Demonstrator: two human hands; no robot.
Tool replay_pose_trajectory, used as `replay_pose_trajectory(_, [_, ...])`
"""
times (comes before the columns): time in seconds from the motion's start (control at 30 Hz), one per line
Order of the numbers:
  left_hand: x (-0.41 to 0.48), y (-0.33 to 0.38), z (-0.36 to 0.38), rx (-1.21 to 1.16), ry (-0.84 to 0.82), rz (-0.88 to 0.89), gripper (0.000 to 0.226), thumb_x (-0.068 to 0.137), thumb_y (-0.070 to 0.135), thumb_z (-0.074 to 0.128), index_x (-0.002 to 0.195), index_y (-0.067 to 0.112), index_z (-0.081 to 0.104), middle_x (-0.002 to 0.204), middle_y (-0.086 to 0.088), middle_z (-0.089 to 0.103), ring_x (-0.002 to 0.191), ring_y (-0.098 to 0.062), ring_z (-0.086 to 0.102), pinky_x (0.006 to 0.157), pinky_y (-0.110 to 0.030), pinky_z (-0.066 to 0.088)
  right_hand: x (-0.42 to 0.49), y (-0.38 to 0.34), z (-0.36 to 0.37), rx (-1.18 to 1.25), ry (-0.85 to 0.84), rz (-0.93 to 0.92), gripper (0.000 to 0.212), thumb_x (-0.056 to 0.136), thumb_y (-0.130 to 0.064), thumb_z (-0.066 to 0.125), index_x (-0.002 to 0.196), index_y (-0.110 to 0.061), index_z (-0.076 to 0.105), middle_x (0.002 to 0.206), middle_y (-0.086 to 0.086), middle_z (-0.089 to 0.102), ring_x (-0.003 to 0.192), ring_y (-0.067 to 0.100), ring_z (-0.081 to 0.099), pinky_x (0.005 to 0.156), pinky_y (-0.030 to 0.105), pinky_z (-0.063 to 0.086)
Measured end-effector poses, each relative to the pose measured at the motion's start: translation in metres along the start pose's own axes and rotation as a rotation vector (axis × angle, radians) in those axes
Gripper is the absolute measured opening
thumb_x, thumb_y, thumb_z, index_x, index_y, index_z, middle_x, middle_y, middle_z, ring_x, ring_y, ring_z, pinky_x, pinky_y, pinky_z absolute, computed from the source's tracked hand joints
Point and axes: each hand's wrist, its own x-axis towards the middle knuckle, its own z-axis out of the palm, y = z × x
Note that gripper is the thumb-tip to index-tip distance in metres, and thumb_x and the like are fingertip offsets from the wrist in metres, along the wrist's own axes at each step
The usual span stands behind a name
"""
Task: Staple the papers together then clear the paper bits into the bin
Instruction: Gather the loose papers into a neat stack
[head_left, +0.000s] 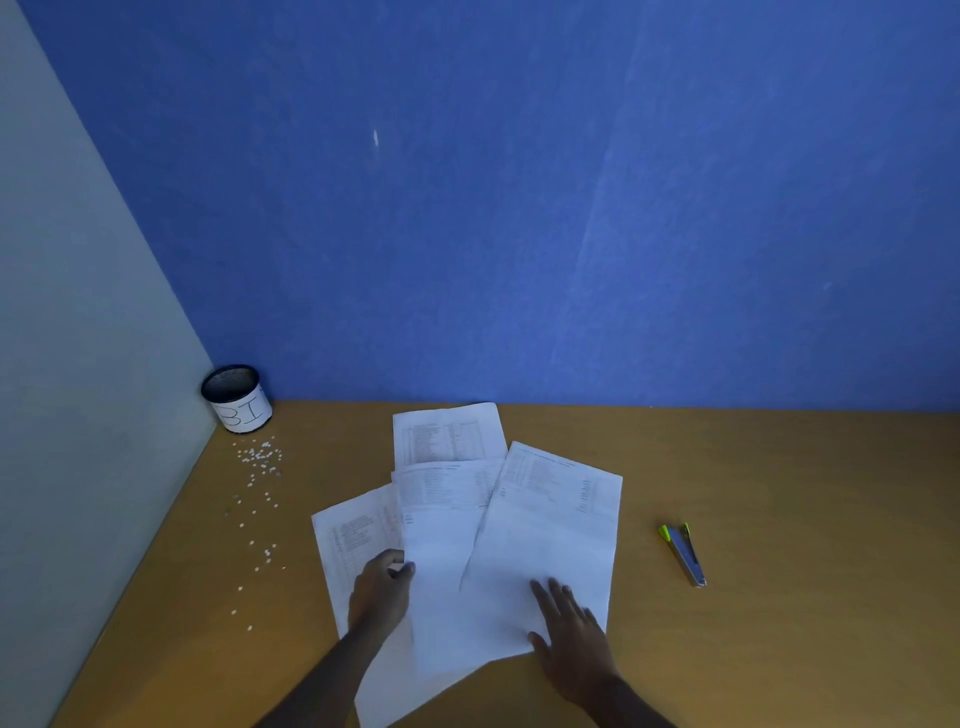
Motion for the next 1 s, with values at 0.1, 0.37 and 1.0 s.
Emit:
replay_pose_trajectory(0.1, [-0.003,0.001,0.0,-0.091,-0.061,-0.041,0.023,0.092,0.025,0.059,0.112,0.014,0.06,0.11,-0.006,0.066,0.09,-0.023,0.063,0.074,-0.036,0.057,0.003,-0.003,0.002,-0.064,0.067,-0.057,0.099,0.097,-0.032,0.038,0.098,-0.056,-0.058,0.16,0.009,0.011,0.146,0.031,0.017,0.111,0.042,0.031])
replay_pose_trajectory(0.37, [-0.024,0.01,0.004,-0.332,-0.184,0.032,0.046,0.083,0.019,0.071,0.123,0.015,0.047,0.118,-0.008,0.058,0.087,-0.012,0.058,0.056,-0.016,0.051,0.003,-0.012,0.0,-0.262,-0.018,-0.125,0.131,0.053,-0.011,0.087,0.151,-0.025,0.002,0.131,0.007,0.06,0.093,0.039,0.069,0.039,0.031,0.053])
replay_pose_trajectory(1.0, [-0.029,0.028,-0.008,-0.715,-0.109,-0.115,0.05,0.078,0.051,0.059,0.118,0.024,0.047,0.108,-0.006,0.059,0.09,-0.025,0.059,0.055,-0.026,0.051,0.002,-0.059,-0.029,-0.17,0.134,-0.473,0.057,0.05,-0.01,0.08,0.1,-0.035,0.07,0.093,-0.019,0.072,0.08,-0.001,0.07,0.058,0.012,0.052])
